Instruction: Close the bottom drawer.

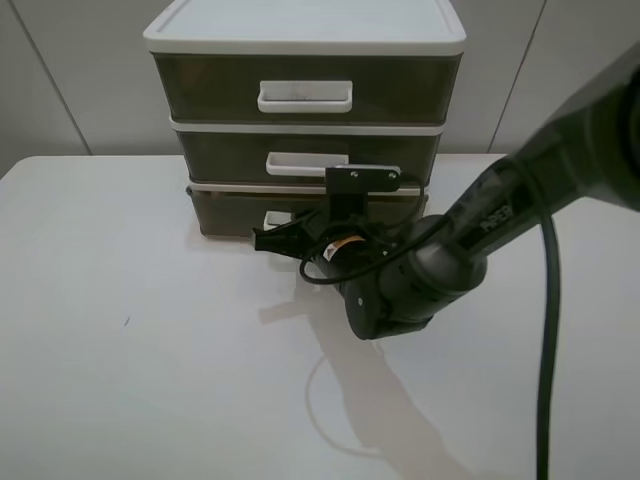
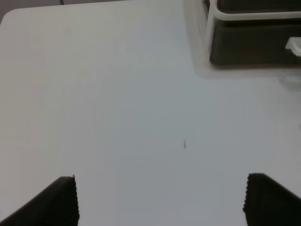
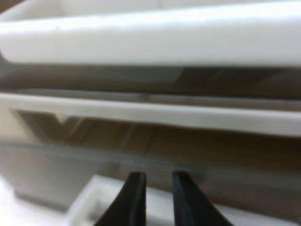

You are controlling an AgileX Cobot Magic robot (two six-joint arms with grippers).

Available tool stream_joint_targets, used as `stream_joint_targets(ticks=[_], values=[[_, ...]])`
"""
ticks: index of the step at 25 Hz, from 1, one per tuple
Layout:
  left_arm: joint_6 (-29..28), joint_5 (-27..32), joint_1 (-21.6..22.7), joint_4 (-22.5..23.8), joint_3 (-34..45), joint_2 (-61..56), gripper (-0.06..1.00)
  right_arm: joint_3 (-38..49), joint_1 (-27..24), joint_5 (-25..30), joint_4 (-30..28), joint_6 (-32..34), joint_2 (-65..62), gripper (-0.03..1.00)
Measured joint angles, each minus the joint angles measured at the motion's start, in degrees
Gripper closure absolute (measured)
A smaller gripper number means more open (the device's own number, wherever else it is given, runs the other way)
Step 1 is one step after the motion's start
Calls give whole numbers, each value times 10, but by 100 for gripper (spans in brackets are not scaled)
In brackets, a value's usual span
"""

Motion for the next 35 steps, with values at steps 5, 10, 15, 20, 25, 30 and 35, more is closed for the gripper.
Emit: stream_joint_targets(ticks=[5,10,15,20,25,30,35], values=[[0,0,0,0,0,0,23,-9,0,-2,11,0,3,91],[0,0,0,0,0,0,23,-9,3,6,13,0,6,91],[0,0,0,0,0,0,23,39,36,16,11,-16,-42,91],[0,0,0,0,0,0,23,133,64,18,9,-57,-138,91],[0,0,0,0,0,0,23,230,56,77,9,-71,-263,80],[0,0,0,0,0,0,23,299,-18,194,9,-73,-413,29],[0,0,0,0,0,0,23,320,-154,381,-2,-74,-577,16]])
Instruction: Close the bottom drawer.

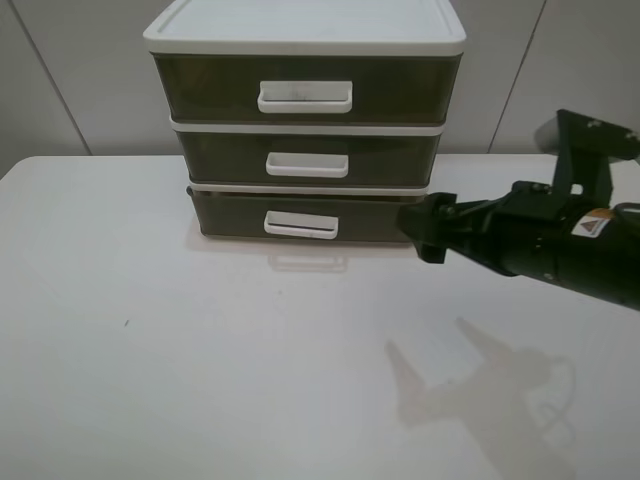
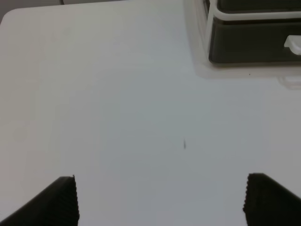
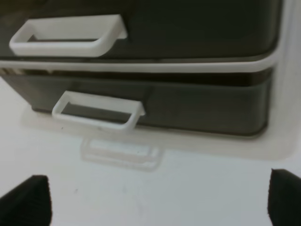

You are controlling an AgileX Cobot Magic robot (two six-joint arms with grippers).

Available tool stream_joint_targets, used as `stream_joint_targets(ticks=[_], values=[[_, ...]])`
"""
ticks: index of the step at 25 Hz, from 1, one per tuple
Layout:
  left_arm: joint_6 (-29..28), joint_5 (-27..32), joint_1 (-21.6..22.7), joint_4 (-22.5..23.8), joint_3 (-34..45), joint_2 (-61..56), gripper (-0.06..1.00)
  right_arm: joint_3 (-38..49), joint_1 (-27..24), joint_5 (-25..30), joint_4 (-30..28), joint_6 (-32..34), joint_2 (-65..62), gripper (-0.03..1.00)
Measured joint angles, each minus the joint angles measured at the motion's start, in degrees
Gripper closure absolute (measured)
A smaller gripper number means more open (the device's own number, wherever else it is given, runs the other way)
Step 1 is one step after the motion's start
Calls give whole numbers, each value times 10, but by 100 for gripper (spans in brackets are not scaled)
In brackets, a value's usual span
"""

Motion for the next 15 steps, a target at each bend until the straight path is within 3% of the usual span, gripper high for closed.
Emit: stream_joint_targets(ticks=[7,11,15], values=[[0,0,0,0,0,0,23,0,-205,228,-82,0,-255,15],[0,0,0,0,0,0,23,-29,-281,374,-116,0,-375,15],[0,0,0,0,0,0,23,-100,-322,512,-186,11,-453,15]])
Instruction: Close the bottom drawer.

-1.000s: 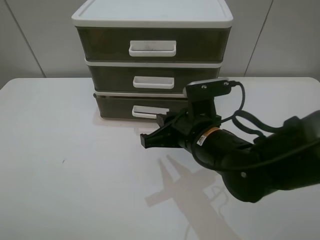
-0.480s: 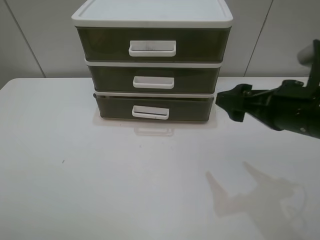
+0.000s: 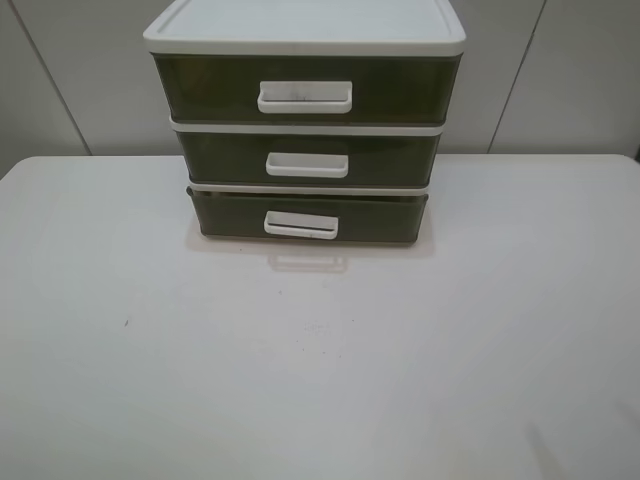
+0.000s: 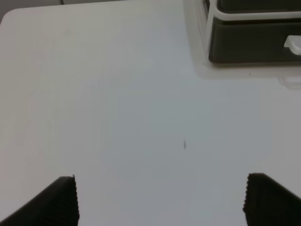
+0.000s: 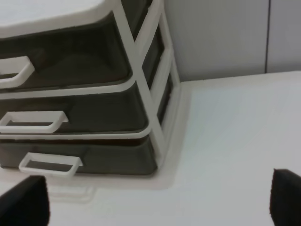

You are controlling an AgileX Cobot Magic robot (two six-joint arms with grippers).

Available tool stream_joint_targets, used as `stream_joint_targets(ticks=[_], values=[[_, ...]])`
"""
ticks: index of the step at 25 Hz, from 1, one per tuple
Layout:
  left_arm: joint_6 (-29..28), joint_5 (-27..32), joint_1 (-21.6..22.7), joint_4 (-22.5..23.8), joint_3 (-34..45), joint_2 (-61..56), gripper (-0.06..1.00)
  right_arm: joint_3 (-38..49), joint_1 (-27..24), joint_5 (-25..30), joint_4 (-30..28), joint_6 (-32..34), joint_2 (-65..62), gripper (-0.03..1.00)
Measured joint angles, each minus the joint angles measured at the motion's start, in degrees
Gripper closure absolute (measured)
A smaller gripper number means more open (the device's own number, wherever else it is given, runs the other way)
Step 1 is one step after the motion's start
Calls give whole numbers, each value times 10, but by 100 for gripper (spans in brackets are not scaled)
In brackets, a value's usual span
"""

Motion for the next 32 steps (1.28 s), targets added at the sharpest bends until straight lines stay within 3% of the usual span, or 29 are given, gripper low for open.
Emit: stream_joint_targets(ticks=[4,8,15,25,32], values=[[0,0,0,0,0,0,23,-58,-10,112,-105,34,-38,15],[0,0,0,0,0,0,23,-61,-10,167,-159,52,-62,15],[0,0,0,0,0,0,23,-6,-10,184,-134,52,-128,15],[0,0,0,0,0,0,23,12,-10,225,-134,52,-176,15],[0,0,0,0,0,0,23,12,-10,225,-134,52,-176,15]])
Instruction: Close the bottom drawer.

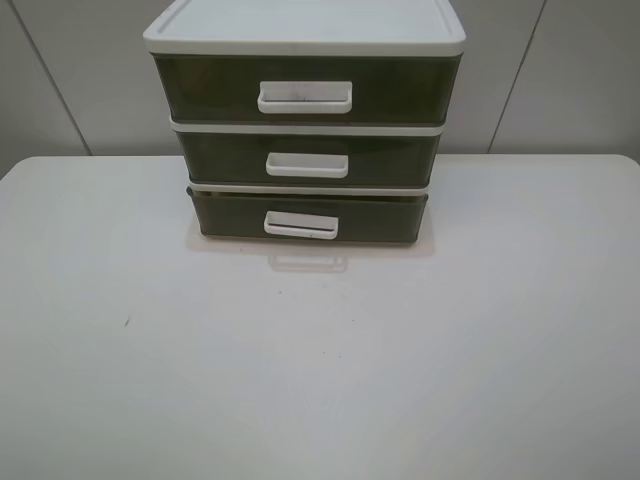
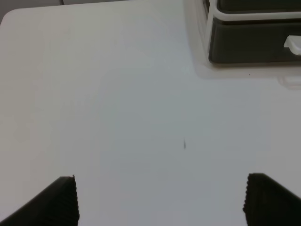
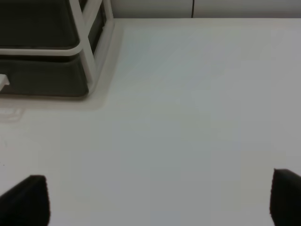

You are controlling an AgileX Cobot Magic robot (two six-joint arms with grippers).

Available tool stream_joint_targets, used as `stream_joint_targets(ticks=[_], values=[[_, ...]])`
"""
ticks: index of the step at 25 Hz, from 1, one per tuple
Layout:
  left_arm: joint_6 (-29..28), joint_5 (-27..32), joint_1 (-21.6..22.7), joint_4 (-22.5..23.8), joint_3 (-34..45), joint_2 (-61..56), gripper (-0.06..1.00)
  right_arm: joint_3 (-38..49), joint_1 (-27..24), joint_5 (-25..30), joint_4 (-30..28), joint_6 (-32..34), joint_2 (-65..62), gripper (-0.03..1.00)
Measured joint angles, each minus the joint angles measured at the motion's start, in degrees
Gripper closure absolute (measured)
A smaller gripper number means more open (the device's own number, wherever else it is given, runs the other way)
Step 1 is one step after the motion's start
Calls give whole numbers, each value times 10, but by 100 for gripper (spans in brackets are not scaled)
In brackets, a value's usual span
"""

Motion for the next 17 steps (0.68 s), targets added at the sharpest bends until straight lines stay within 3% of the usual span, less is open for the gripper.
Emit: stream_joint_targets(ticks=[17], values=[[0,0,0,0,0,0,23,0,2,0,0,0,-62,15]])
